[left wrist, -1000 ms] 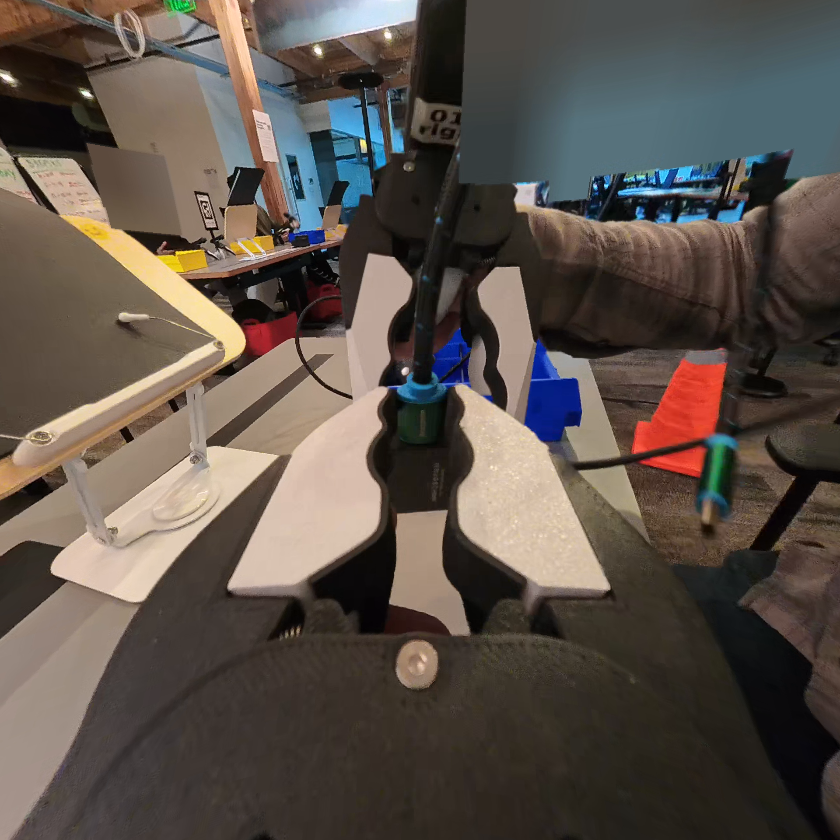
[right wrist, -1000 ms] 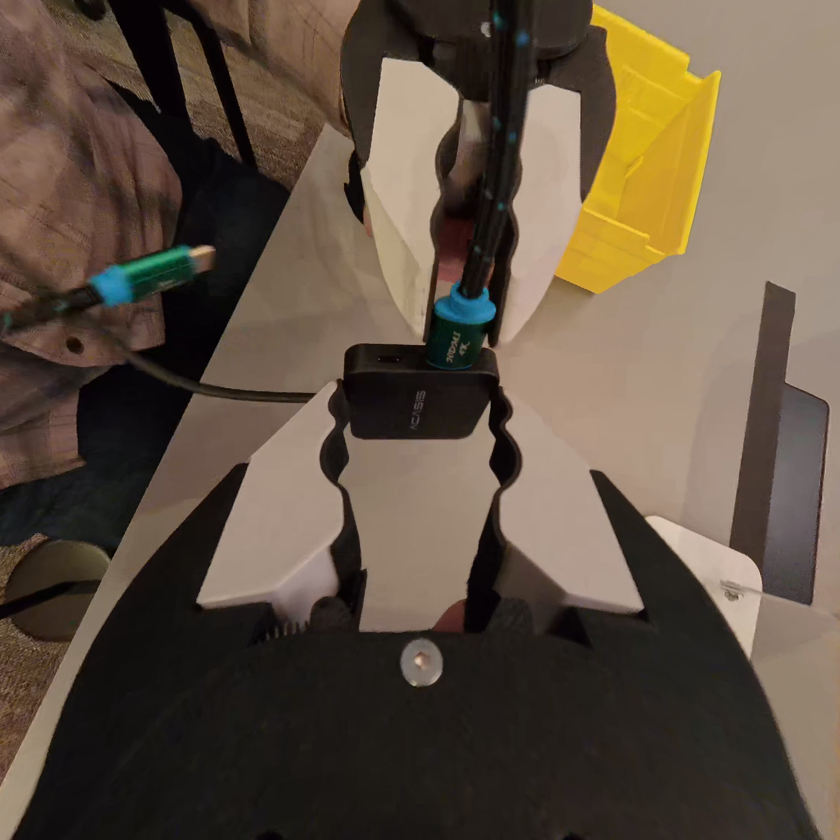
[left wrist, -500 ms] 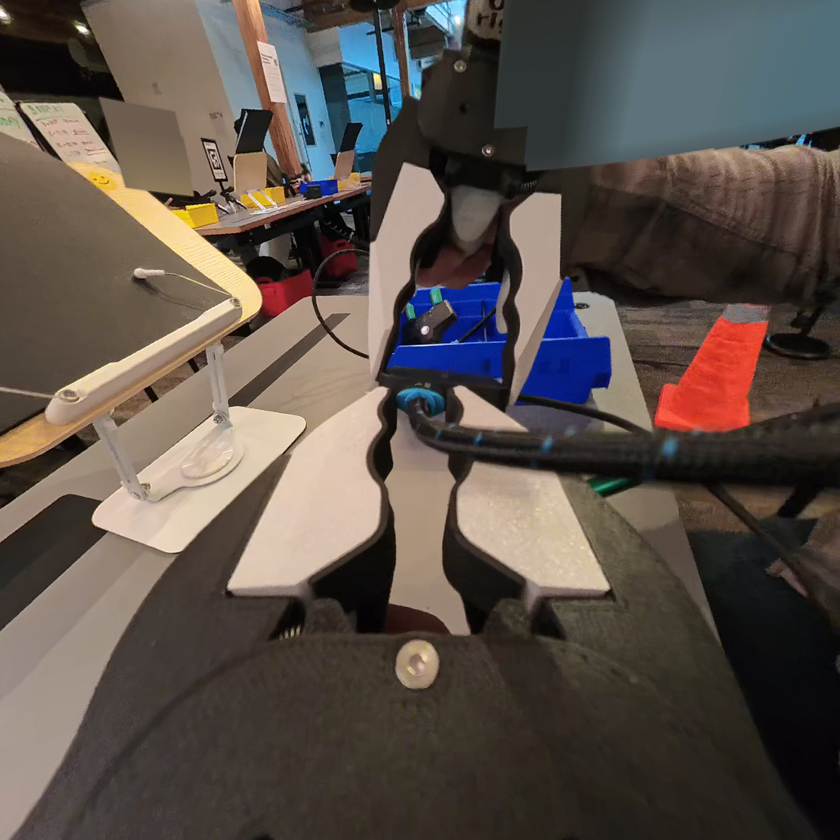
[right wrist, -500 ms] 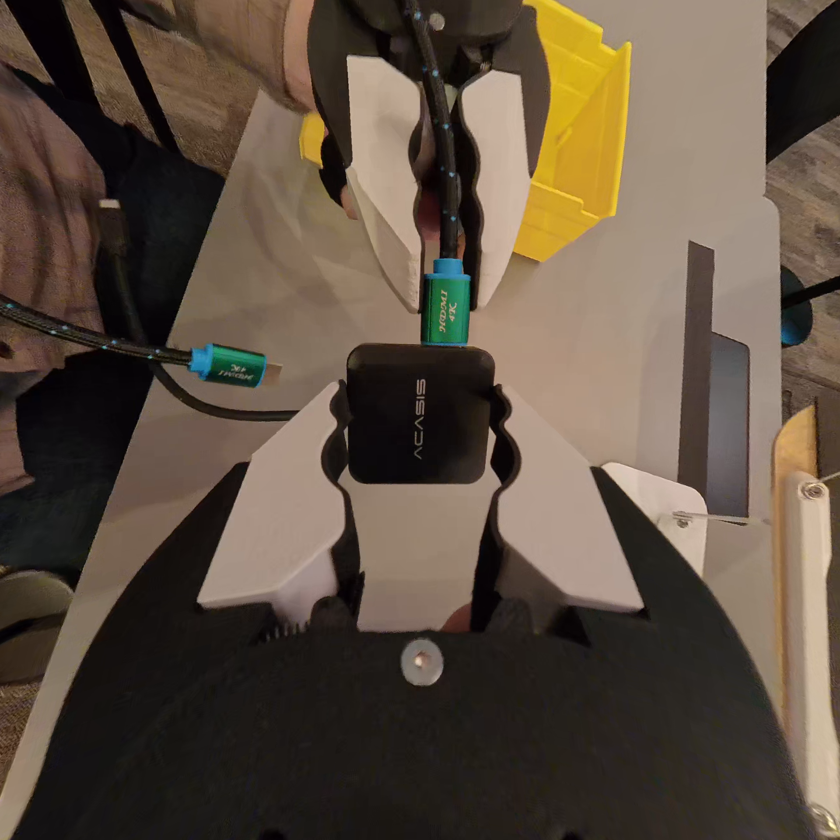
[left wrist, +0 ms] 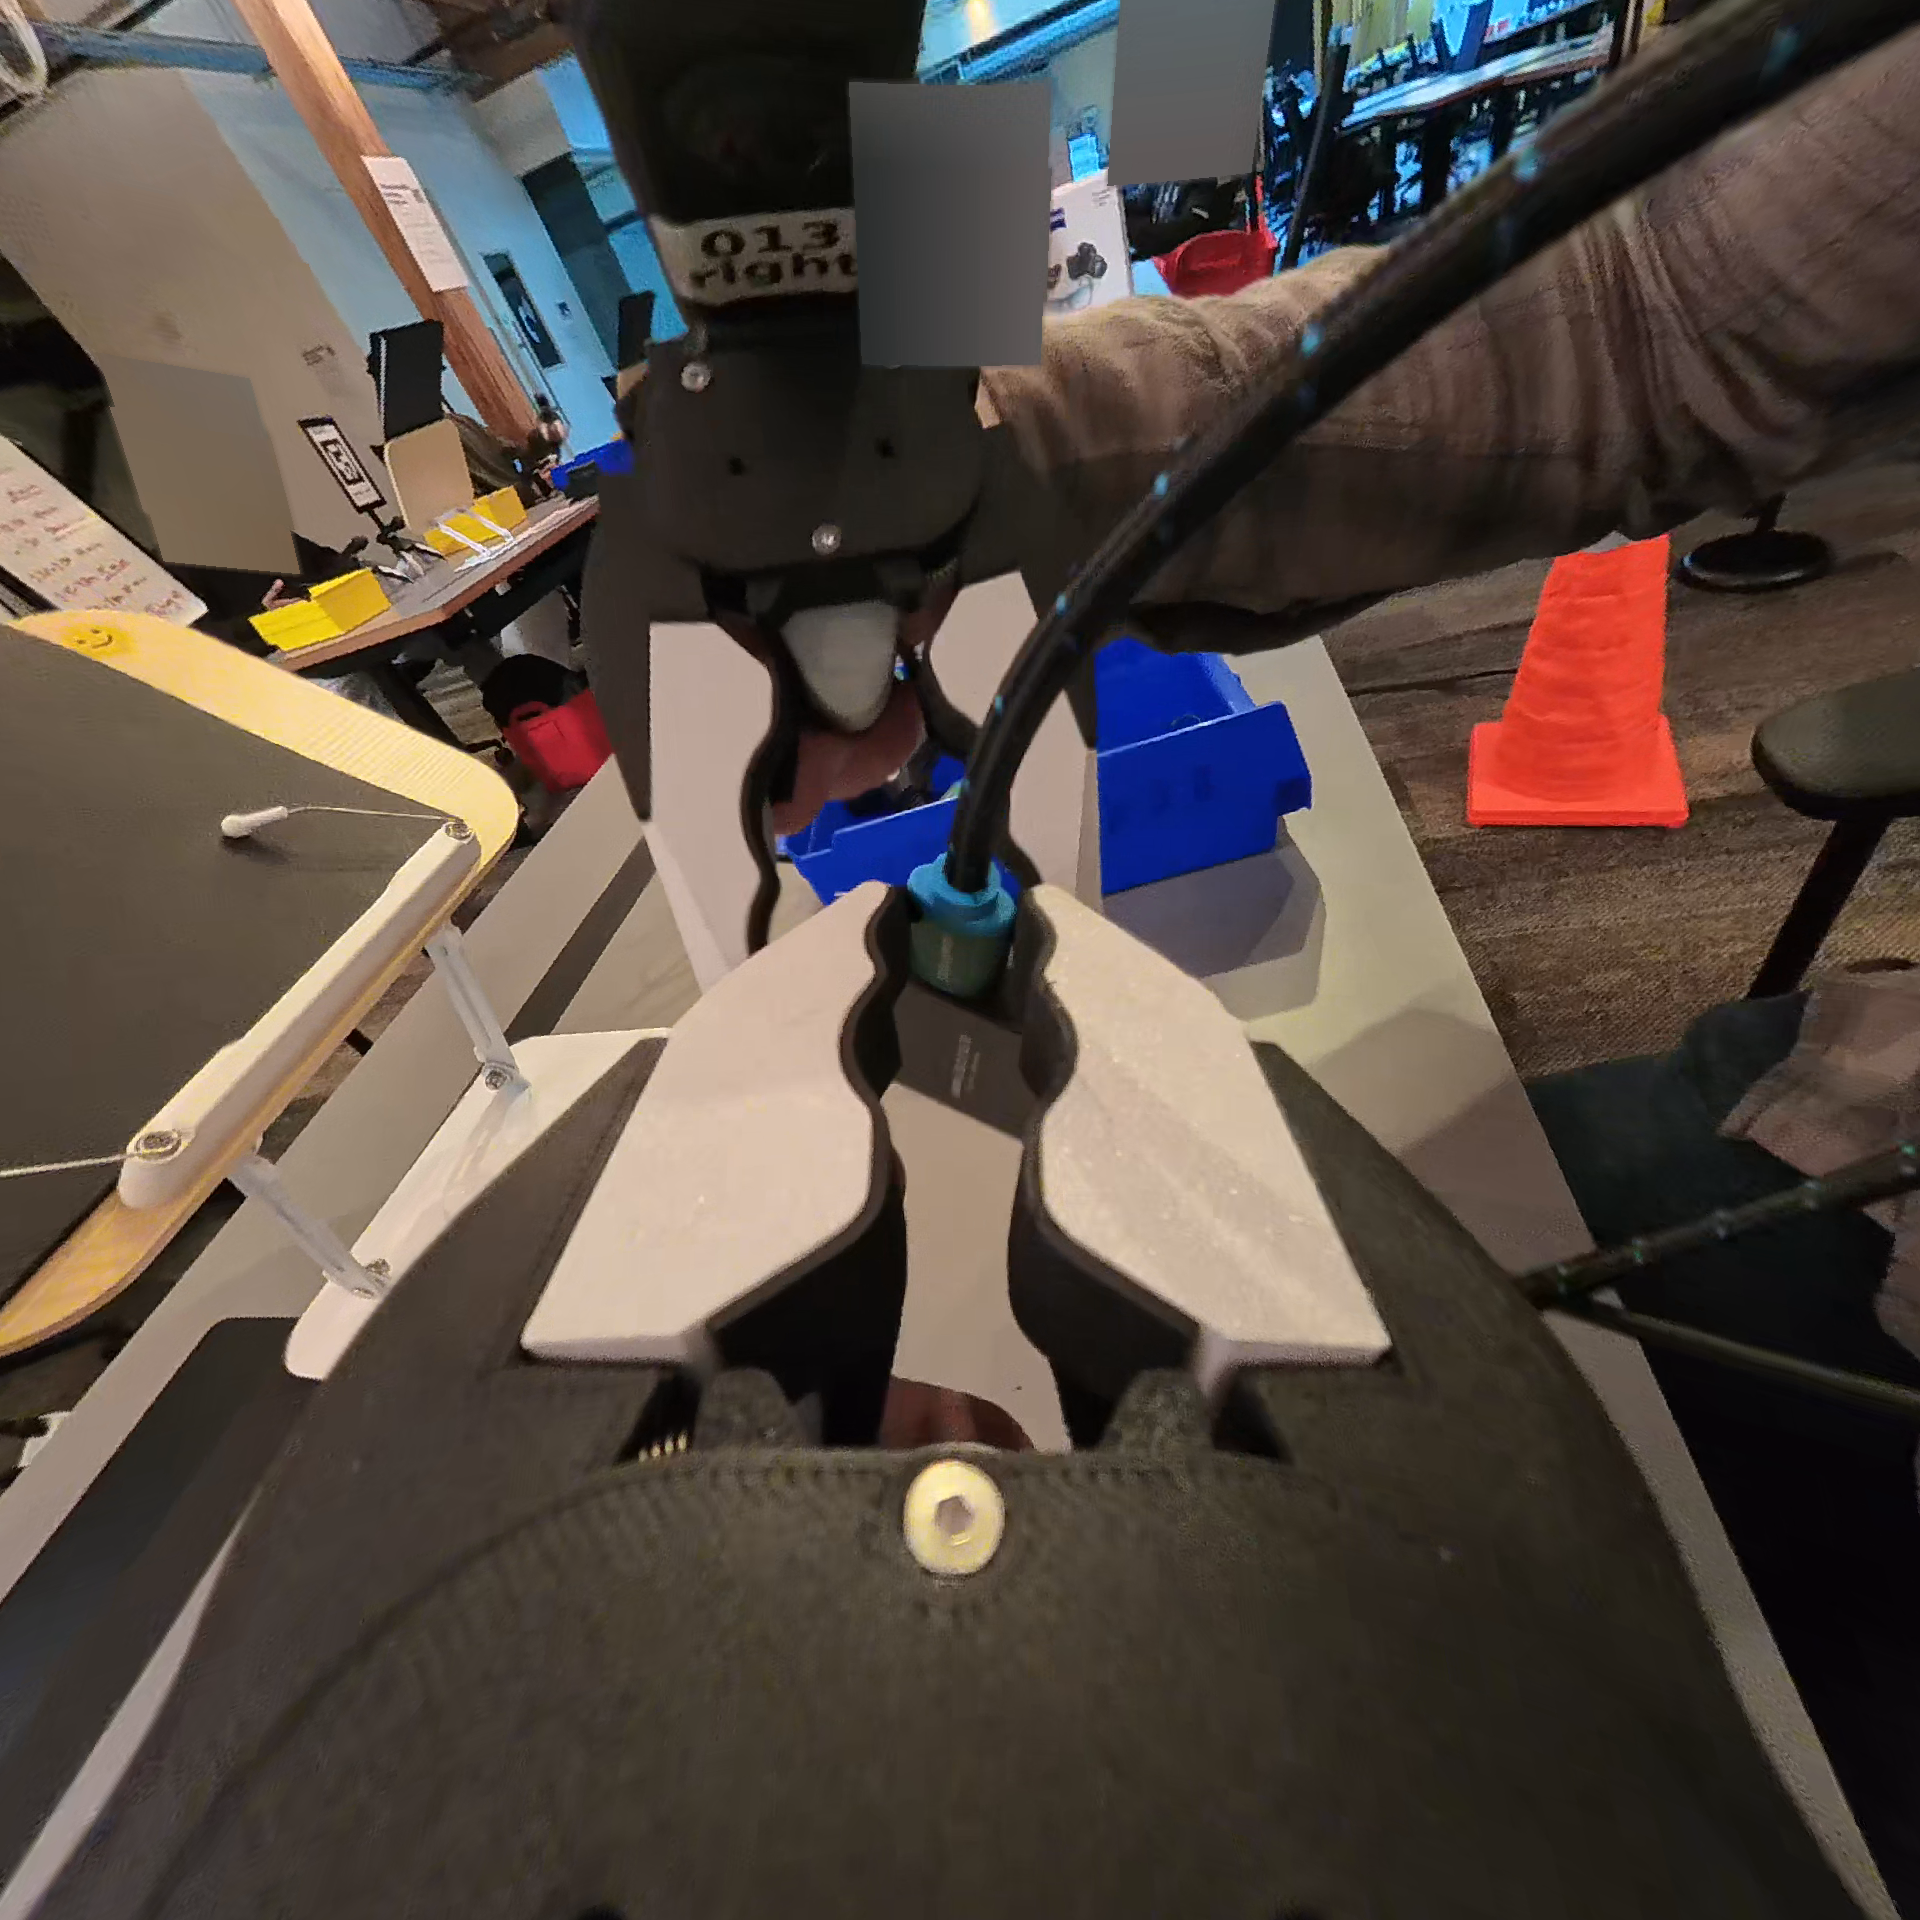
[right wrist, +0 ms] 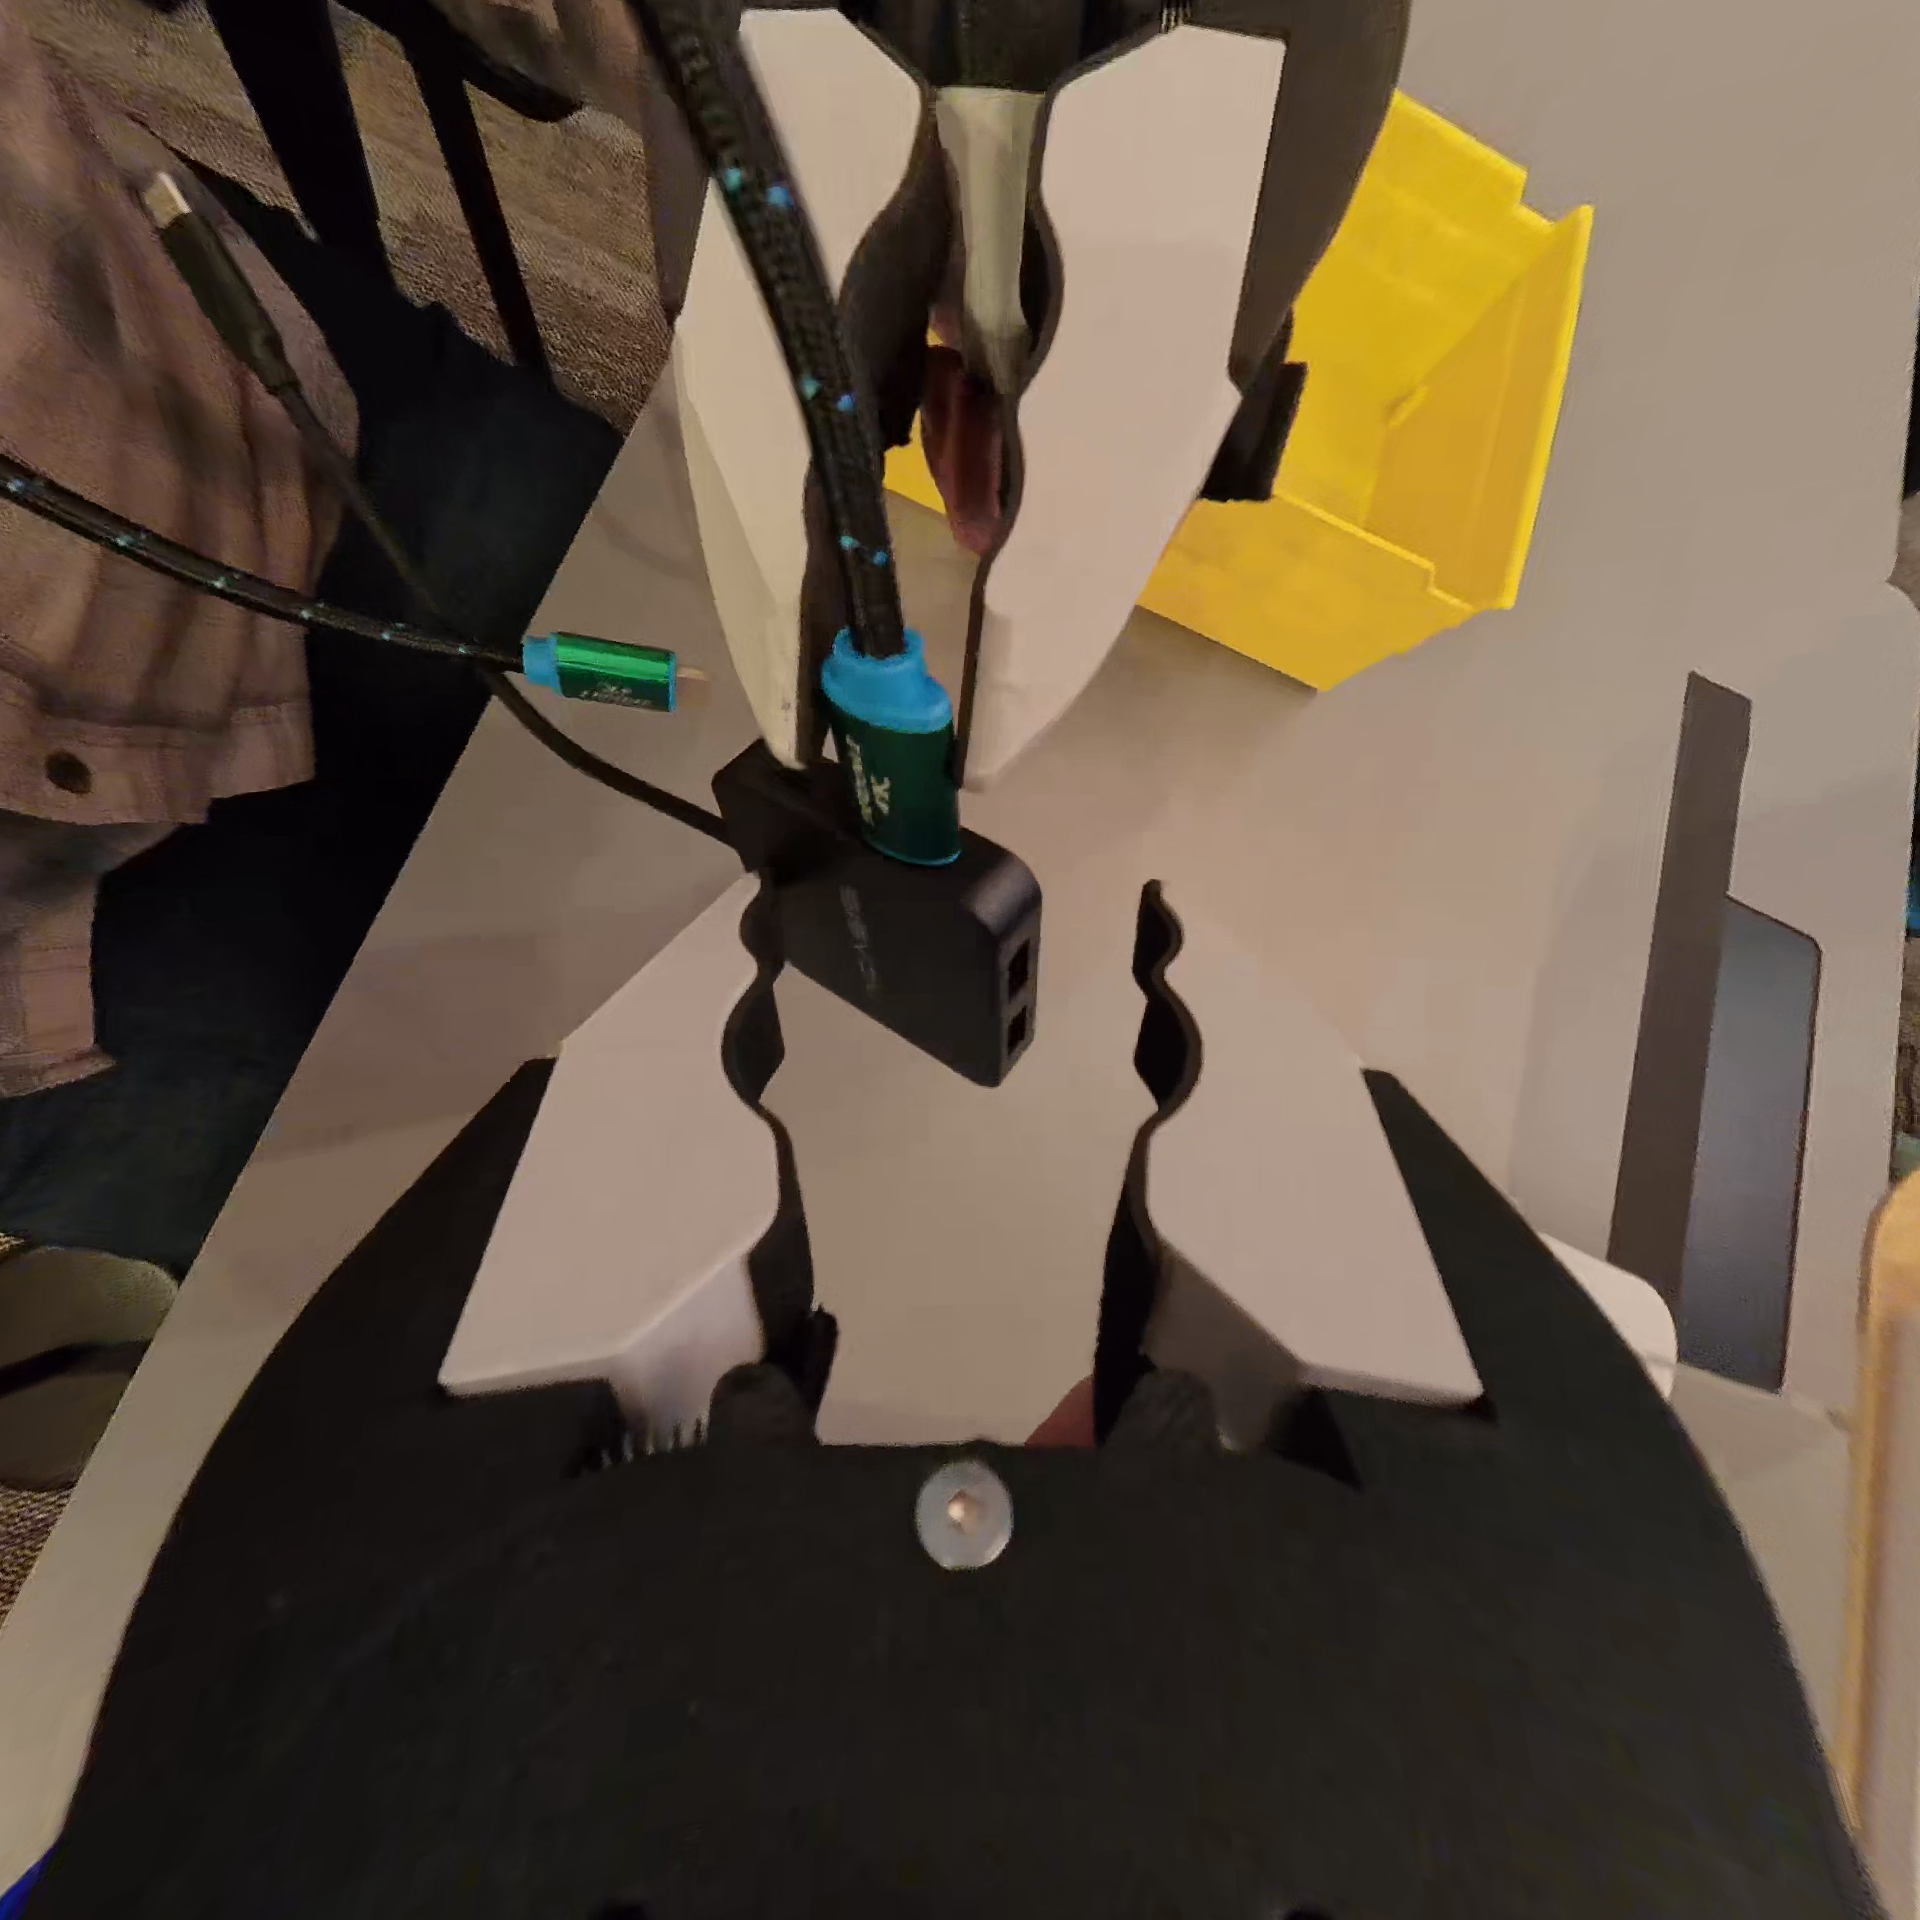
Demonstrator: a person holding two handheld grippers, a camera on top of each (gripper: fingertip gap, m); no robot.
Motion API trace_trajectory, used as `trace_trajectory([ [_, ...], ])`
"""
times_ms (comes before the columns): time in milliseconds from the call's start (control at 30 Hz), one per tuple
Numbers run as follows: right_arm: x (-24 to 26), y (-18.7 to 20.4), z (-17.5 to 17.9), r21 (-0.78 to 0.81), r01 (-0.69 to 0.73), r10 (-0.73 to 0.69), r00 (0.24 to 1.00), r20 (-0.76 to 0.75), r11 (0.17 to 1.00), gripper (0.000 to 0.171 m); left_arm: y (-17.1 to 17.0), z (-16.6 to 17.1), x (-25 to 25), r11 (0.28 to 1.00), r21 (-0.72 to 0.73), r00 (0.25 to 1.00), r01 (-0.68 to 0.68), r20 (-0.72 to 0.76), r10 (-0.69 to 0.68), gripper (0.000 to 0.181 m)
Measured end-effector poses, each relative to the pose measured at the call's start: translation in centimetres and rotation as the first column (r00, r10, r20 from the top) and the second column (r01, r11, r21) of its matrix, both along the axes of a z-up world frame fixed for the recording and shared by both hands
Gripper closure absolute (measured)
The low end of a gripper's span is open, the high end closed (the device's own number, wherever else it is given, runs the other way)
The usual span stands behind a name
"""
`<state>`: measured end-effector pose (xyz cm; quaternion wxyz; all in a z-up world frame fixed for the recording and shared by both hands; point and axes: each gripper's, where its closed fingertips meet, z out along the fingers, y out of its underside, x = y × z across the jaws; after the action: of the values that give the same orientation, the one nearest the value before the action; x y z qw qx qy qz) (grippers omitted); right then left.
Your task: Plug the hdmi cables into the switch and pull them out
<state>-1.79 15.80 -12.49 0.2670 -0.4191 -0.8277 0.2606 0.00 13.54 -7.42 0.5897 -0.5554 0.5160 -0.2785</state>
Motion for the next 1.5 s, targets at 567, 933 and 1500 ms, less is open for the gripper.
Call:
trace_trajectory([
  [567, 2.8, -1.7, 0.7, -0.185, 0.000, -0.013, 0.998, -0.065, 0.983, 0.161, -0.8, 0.3, 0.4, 0.998, 0.037, 0.998, 0.048, -0.039, -0.047, 0.170],
  [933, 4.4, -1.8, 0.8, -0.169, 0.050, -0.066, 0.993, -0.095, 0.984, 0.161, -0.8, 0.2, 1.9, 0.994, 0.050, 0.994, 0.095, -0.056, -0.092, 0.170],
  [1500, 2.7, -2.4, 0.4, -0.066, 0.062, -0.069, 0.993, -0.098, 0.996, 0.161, -0.9, 0.6, 2.1, 0.992, 0.084, 0.992, 0.094, -0.094, -0.086, 0.170],
])
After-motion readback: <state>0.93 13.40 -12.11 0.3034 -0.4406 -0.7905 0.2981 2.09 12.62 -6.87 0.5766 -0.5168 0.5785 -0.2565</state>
